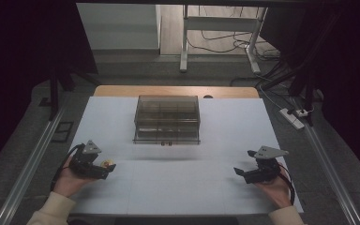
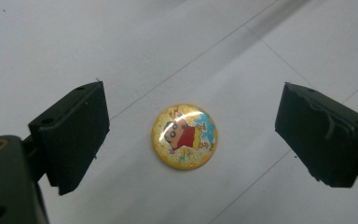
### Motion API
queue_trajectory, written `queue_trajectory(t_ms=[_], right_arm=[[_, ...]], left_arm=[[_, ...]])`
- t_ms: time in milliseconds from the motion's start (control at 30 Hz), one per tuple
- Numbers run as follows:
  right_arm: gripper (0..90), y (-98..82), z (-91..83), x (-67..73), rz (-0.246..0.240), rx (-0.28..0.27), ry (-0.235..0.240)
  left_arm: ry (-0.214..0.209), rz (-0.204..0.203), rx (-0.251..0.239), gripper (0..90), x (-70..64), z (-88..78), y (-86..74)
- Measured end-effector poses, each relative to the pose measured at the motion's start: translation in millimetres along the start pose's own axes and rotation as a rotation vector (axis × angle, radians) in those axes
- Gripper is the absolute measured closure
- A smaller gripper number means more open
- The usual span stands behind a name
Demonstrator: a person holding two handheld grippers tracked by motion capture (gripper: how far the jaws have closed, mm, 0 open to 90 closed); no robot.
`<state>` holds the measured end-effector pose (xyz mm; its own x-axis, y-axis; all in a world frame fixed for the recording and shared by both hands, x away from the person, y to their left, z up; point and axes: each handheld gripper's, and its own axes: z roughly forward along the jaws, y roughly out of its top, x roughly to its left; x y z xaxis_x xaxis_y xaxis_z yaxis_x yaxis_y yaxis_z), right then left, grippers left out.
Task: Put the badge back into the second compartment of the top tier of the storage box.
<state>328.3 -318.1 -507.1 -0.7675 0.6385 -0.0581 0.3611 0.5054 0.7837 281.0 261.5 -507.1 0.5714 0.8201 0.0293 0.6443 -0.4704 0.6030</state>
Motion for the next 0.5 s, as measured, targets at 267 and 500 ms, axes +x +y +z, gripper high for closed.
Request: queue_trajectory(t_ms=[267,500], right_arm=[[8.2,0.1,0.7,0.4,-0.004,0.003,0.002],[8.2,0.0,1.7,0.4,-0.004,0.011,0.004]], left_arm=[[-0.005,0.003,0.029,10.0,3.5,6.0,0.5],[-0.020,0.021,0.068,11.6,3.7,12.9,1.0]])
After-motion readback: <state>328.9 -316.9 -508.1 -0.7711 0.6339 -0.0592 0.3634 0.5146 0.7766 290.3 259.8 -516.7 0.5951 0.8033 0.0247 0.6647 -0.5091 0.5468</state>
